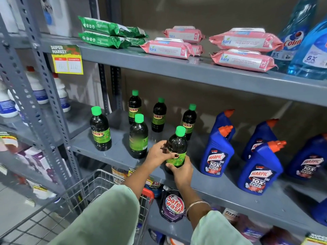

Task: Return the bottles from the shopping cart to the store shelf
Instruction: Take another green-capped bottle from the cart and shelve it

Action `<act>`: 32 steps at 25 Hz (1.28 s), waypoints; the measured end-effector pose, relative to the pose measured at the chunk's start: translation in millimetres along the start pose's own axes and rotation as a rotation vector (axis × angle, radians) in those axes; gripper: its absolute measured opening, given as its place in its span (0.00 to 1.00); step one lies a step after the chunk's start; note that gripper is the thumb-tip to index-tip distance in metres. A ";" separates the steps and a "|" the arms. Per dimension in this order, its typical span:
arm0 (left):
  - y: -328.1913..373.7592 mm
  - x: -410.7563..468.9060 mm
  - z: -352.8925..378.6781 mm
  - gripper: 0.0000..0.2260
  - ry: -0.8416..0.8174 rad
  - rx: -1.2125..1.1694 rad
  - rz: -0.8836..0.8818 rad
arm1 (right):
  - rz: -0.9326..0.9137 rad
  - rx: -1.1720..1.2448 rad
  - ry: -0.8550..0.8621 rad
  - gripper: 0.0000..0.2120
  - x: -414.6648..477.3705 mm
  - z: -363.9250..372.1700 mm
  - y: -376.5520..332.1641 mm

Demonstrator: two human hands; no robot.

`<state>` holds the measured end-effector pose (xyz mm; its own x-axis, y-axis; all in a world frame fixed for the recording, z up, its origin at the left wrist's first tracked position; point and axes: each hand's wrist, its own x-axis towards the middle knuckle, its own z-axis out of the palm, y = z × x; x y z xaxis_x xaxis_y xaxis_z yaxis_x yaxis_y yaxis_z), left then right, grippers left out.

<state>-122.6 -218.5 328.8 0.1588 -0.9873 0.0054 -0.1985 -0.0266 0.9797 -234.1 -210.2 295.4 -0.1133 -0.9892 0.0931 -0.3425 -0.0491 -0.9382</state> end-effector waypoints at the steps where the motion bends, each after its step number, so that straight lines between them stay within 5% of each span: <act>1: -1.0 -6.4 -0.9 0.20 0.072 -0.006 -0.005 | 0.002 0.004 -0.006 0.30 -0.9 0.6 0.3; 4: -16.5 -23.8 -10.5 0.14 0.506 0.107 0.034 | 0.026 0.003 -0.006 0.36 -5.1 3.2 2.6; 7: -36.1 -21.6 -30.8 0.23 0.731 0.151 -0.067 | 0.069 0.003 0.010 0.33 -5.9 4.2 3.7; 11: -46.5 -2.4 -43.5 0.36 0.599 0.155 -0.182 | 0.076 -0.025 0.016 0.28 -4.2 3.8 2.8; 19: -50.8 0.7 -48.6 0.23 0.610 0.284 -0.179 | 0.068 -0.069 0.040 0.31 -3.8 8.7 3.6; 32: -51.5 -4.1 -57.4 0.20 0.480 0.315 -0.114 | 0.066 -0.076 0.004 0.29 -6.0 5.6 3.3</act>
<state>-57.4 -204.1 289.8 0.6020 -0.7958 0.0654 -0.4204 -0.2462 0.8733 -229.4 -205.2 289.8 -0.1416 -0.9894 0.0332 -0.4035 0.0271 -0.9146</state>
